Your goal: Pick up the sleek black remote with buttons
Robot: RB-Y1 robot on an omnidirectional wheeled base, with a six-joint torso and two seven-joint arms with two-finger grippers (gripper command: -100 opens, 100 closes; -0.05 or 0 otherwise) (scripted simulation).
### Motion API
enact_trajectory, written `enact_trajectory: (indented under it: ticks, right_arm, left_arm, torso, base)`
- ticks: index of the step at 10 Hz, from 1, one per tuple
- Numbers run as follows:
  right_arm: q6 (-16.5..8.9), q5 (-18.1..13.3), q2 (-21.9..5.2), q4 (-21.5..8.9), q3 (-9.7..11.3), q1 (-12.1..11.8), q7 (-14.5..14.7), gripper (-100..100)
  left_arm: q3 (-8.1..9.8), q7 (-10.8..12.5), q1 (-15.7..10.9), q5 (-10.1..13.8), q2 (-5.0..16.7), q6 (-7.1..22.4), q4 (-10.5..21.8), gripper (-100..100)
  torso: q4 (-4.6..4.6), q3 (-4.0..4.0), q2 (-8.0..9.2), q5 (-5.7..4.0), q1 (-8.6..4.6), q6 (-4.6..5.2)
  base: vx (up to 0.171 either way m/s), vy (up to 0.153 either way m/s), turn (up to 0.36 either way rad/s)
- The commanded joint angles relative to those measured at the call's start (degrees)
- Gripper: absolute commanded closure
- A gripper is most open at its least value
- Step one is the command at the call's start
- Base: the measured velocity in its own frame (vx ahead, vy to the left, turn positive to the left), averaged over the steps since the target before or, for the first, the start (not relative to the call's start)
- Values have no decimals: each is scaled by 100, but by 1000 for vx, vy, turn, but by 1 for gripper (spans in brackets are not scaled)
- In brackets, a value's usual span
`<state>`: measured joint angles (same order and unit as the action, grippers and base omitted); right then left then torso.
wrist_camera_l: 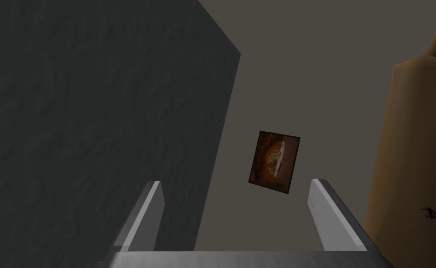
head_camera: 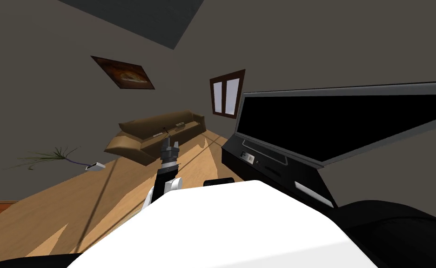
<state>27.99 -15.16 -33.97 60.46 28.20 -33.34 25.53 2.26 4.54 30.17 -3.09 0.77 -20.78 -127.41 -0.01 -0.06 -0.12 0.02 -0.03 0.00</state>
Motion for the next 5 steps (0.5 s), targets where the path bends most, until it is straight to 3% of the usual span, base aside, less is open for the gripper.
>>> enact_trajectory:
  ticks: [1, 5]
  right_arm:
    - [25, -83, -25, -286, 32, 5, 101, -100]
    - [-89, -554, -375, -1242, 283, 109, 369, -100]
  left_arm:
    - [0, 0, 0, 0, 0, 0, 0, 0]
    - [0, 0, 0, 0, 0, 0, 0, 0]
  torso:
    - [0, 0, 0, 0, 0, 0]
    - [0, 1, 2, 0, -5, 1]
  base:
    - [41, -3, 93]
    - [50, -15, 212]
